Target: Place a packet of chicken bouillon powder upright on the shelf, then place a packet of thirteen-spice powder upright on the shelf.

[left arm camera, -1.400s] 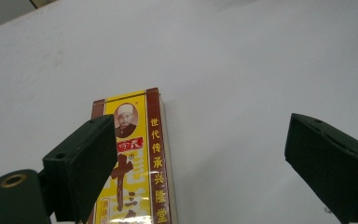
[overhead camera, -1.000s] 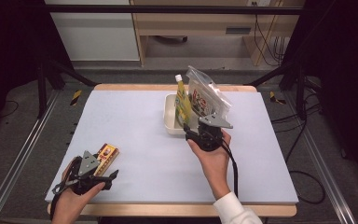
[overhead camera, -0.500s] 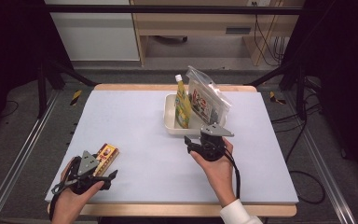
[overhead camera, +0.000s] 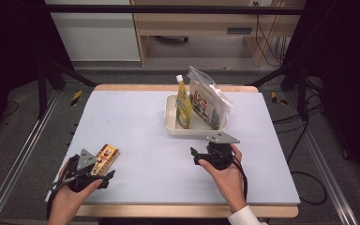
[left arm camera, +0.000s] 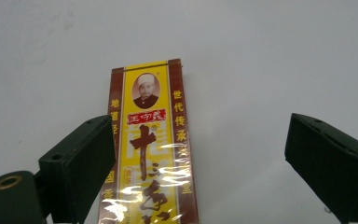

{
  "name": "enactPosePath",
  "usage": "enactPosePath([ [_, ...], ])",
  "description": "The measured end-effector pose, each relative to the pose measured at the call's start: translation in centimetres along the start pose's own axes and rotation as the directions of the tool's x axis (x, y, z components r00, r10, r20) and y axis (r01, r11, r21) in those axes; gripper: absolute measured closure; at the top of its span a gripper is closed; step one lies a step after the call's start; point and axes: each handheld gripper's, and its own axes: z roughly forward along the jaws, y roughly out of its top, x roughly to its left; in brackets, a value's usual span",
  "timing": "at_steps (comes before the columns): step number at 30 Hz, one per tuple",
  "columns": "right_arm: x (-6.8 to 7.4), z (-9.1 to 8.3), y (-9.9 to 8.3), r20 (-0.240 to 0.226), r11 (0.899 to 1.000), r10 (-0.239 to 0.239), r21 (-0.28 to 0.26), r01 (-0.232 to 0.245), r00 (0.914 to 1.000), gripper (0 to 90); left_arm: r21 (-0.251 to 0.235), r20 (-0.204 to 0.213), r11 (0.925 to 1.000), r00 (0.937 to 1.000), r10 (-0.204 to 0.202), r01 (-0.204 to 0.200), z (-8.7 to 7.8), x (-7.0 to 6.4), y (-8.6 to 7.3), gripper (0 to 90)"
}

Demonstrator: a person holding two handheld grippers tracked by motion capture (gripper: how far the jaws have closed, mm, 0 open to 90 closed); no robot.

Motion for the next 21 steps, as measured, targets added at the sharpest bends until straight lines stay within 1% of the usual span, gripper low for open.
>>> enactPosePath([
  [1,0.0,-0.1,-0.1,0.000,1.000,-0.008,0.006,0.008,1.0000,18.6,0.018,-0.002,0.9998,1.0000,-0.004,0.004,0.1,0.2,0.2,8.3],
  [3,0.0,-0.3,-0.5,-0.003,1.000,-0.020,0.014,0.020,0.9998,18.5,0.064,-0.006,0.9979,1.0000,0.003,-0.002,0.3,0.7,0.7,8.4],
  [5,0.0,-0.5,-0.8,-0.011,1.000,-0.021,0.020,0.021,0.9997,18.5,0.117,0.018,0.9931,0.9998,0.009,-0.011,0.6,1.1,1.2,8.3],
  [6,0.0,-0.5,-1.0,-0.016,1.000,-0.012,0.025,0.012,0.9998,18.6,0.134,0.023,0.9908,0.9996,0.013,-0.016,0.8,1.3,1.5,8.3],
  [7,-0.1,-0.6,-1.2,-0.022,0.999,-0.016,0.031,0.017,0.9996,18.5,0.161,0.029,0.9865,0.9993,0.021,-0.026,0.9,1.4,1.7,8.4],
  [9,-0.1,-0.6,-1.5,-0.028,0.999,-0.004,0.037,0.005,0.9996,18.6,0.199,0.032,0.9793,0.9990,0.030,-0.035,1.2,1.6,2.2,8.3],
  [10,-0.2,-0.6,-1.5,-0.027,0.999,-0.004,0.044,0.006,0.9996,18.5,0.225,0.041,0.9734,0.9986,0.033,-0.041,1.4,1.8,2.4,8.3],
  [11,-0.2,-0.6,-1.6,-0.025,0.999,-0.007,0.048,0.009,0.9997,18.5,0.249,0.056,0.9679,0.9982,0.023,-0.036,1.7,1.9,2.6,8.3],
  [12,-0.3,-0.6,-1.7,-0.027,0.999,0.000,0.050,0.002,0.9996,18.6,0.265,0.067,0.9636,0.9976,0.019,-0.036,1.9,2.0,2.7,8.3],
  [14,-0.5,-0.6,-1.7,-0.025,0.999,0.005,0.053,-0.004,0.9997,18.6,0.301,0.062,0.9530,0.9979,0.018,-0.036,2.2,2.2,3.1,8.3],
  [15,-0.6,-0.6,-1.8,-0.024,0.998,0.010,0.055,-0.009,0.9997,18.6,0.317,0.060,0.9472,0.9978,0.027,-0.045,2.4,2.2,3.3,8.3],
  [16,-0.8,-0.6,-1.8,-0.023,0.998,0.007,0.055,-0.006,0.9997,18.5,0.330,0.063,0.9429,0.9976,0.028,-0.048,2.5,2.3,3.4,8.3],
  [17,-0.8,-0.6,-1.8,-0.024,0.998,0.014,0.058,-0.013,0.9996,18.6,0.343,0.073,0.9382,0.9970,0.026,-0.050,2.7,2.3,3.5,8.3],
  [19,-1.0,-0.5,-1.9,-0.022,0.998,0.017,0.065,-0.016,0.9996,18.6,0.371,0.070,0.9267,0.9968,0.038,-0.061,3.0,2.4,3.7,8.9],
  [21,-1.0,-0.4,-2.0,-0.022,0.997,0.024,0.071,-0.023,0.9995,18.7,0.388,0.069,0.9192,0.9968,0.041,-0.064,3.3,2.5,3.8,9.5],
])
